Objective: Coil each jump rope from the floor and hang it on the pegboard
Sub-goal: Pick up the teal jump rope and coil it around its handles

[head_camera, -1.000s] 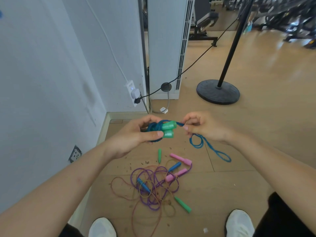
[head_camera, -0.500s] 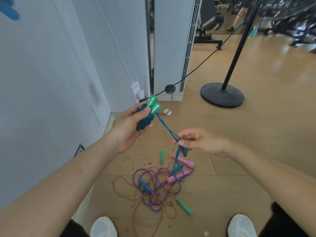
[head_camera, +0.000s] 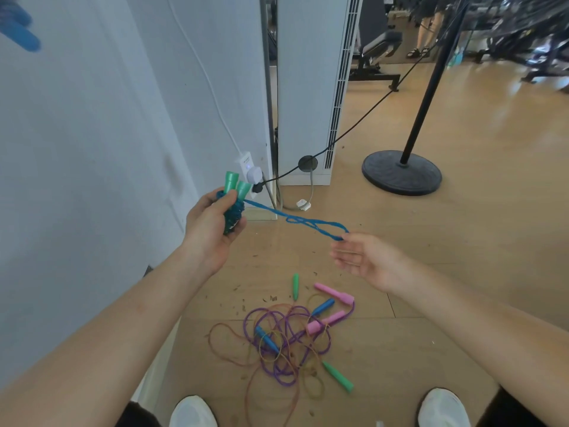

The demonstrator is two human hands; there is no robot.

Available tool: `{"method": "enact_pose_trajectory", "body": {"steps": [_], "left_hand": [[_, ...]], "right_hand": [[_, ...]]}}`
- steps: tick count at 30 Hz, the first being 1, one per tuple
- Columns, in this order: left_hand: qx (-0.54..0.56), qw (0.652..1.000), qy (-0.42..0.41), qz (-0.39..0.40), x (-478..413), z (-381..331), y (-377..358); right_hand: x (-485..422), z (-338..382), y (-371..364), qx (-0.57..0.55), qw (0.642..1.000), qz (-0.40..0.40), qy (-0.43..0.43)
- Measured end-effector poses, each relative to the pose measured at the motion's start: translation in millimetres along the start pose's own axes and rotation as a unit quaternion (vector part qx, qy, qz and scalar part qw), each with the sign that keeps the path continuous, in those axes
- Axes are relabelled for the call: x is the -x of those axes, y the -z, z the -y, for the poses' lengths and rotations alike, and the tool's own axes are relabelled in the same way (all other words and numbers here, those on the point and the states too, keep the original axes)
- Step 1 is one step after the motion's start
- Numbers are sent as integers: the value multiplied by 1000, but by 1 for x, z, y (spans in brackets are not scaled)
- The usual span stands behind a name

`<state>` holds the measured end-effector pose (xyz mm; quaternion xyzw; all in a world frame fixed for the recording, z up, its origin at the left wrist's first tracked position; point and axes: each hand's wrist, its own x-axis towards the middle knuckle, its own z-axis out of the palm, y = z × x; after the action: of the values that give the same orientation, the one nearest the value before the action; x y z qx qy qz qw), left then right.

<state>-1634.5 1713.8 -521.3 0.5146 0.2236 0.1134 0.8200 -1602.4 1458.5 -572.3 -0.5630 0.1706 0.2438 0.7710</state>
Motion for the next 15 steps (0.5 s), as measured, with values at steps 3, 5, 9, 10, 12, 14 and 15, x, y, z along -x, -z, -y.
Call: {"method": "enact_pose_trajectory", "body": {"steps": [3,5,9,10,12,14,15], "left_hand": [[-19,999,1,-35,-1,5,1],[-37,998,9,-49,-2,7,2],[-73,995,25,-69,-3,9,6],[-82,994,29,-68,-3,11,6],[-101,992,35,-63,-2,13,5],[-117,991,40,-58,-2,15,5],[-122,990,41,-58,-3,15,6]], "right_hand": [[-4,3,-5,-96,995,-19,1],[-5,7,-7,-116,993,-4,22],[-6,13,-5,-104,989,92,54],[-6,12,-4,-74,989,113,57],[-5,11,-5,25,988,137,66],[-2,13,-4,122,978,141,90],[0,15,-4,158,972,139,105]]}}
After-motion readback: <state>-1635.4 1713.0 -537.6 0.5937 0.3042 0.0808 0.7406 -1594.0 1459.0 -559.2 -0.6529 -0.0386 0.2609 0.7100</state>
